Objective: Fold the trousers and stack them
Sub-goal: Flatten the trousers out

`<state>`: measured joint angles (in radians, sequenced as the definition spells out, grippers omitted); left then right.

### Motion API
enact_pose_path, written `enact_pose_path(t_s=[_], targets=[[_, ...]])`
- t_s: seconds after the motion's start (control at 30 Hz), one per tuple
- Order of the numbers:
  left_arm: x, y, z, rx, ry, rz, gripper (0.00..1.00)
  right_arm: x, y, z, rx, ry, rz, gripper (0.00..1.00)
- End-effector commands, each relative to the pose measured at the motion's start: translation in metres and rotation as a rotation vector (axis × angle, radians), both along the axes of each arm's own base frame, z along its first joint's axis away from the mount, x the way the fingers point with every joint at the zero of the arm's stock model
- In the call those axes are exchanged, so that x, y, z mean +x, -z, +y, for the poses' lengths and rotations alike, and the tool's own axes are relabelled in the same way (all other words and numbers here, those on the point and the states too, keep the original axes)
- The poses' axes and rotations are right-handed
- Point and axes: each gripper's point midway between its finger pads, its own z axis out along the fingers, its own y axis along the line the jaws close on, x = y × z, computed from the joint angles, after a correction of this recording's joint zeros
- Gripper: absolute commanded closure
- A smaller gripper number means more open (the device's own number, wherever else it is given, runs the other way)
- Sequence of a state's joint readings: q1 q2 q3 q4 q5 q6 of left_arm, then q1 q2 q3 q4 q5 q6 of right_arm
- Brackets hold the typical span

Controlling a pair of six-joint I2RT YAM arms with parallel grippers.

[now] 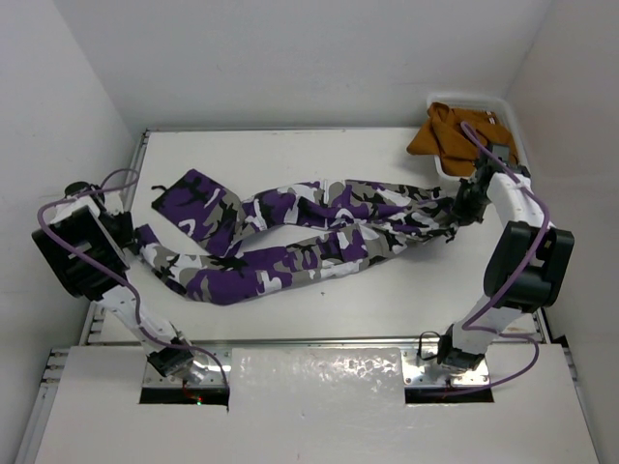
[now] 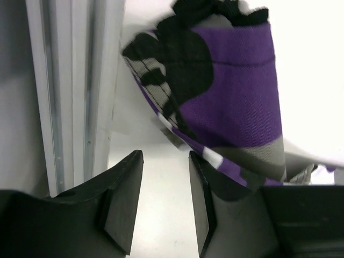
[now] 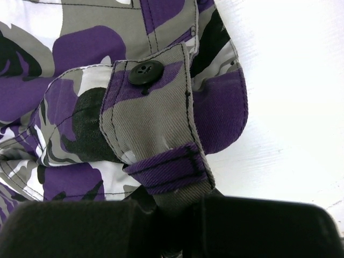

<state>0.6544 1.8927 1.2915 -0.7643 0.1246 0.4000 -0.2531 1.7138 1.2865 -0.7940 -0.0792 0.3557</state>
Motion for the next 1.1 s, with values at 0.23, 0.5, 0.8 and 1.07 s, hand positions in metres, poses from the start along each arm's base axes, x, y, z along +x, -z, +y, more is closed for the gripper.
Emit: enact_pose_path(t_s=[0.23, 0.5, 0.8, 1.07], targets=[[0.032, 0.028, -0.001, 0.009, -0.014, -0.032, 0.62, 0.015, -0.016, -0.003, -0.007, 0.017, -0.099, 1.0], [0.052, 0.025, -0.013, -0.083, -0.012, -0.12, 1.0, 0.008, -0.002, -0.002, -0.009, 0.015, -0.069, 1.0], [-0.013, -0.11, 0.108, 0.338, 0.05, 0.0, 1.0, 0.016, -0.052, -0.037, -0.162, 0.061, -0.106, 1.0], [-0.065, -0.168, 0.118, 0.432, 0.061, 0.071, 1.0, 0.008, -0.07, -0.05, -0.193, 0.075, -0.126, 1.0]])
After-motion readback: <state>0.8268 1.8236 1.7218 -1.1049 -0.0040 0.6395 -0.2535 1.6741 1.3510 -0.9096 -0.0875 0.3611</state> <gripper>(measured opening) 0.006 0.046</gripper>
